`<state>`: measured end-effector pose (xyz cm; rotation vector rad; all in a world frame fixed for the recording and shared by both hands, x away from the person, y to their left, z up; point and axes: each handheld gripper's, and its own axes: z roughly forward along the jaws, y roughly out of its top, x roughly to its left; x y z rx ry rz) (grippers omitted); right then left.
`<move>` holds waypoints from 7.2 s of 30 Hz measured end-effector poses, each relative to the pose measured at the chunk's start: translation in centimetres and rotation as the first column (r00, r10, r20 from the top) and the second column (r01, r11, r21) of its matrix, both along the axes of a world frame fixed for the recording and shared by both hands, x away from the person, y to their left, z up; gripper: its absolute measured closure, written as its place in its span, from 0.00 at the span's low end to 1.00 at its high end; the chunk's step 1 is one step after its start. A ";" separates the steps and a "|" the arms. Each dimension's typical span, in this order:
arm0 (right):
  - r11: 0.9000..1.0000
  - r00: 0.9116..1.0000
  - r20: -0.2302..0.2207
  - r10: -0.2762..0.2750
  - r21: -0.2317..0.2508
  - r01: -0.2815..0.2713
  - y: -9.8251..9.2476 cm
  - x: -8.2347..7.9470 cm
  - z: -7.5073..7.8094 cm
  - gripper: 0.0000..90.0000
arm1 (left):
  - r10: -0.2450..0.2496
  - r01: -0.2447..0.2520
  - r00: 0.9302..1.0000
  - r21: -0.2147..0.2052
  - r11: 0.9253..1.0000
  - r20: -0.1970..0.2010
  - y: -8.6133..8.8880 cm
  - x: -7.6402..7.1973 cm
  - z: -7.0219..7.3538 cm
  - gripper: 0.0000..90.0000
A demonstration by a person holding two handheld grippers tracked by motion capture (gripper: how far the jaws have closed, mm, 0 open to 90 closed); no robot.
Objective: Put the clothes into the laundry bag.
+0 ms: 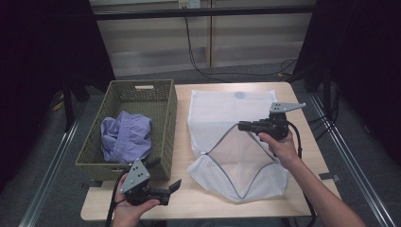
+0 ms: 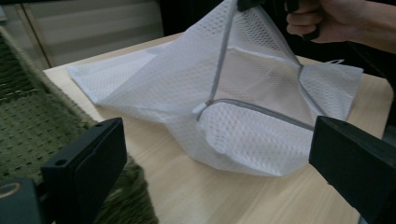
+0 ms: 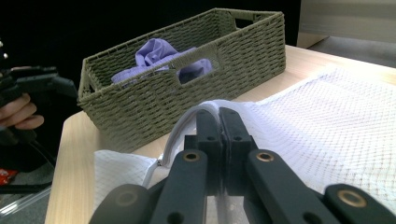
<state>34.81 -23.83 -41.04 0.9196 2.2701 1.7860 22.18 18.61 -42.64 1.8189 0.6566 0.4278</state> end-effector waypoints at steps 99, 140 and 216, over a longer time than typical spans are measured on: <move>0.998 0.999 -0.037 0.018 -0.060 -0.021 0.4 0.4 -1.5 0.98 | 0.483 -0.017 0.690 0.655 0.755 -0.538 9.3 22.0 -4.8 0.18; 0.998 0.999 -0.043 0.007 -0.070 -0.010 0.7 0.5 -1.8 0.98 | 0.260 -0.146 0.877 0.292 0.945 -0.403 10.0 19.0 1.6 0.91; 0.999 0.999 -0.033 0.013 -0.052 -0.014 0.8 0.4 -1.6 0.99 | 0.263 -0.251 0.963 -0.158 0.955 0.064 12.7 9.5 13.3 0.91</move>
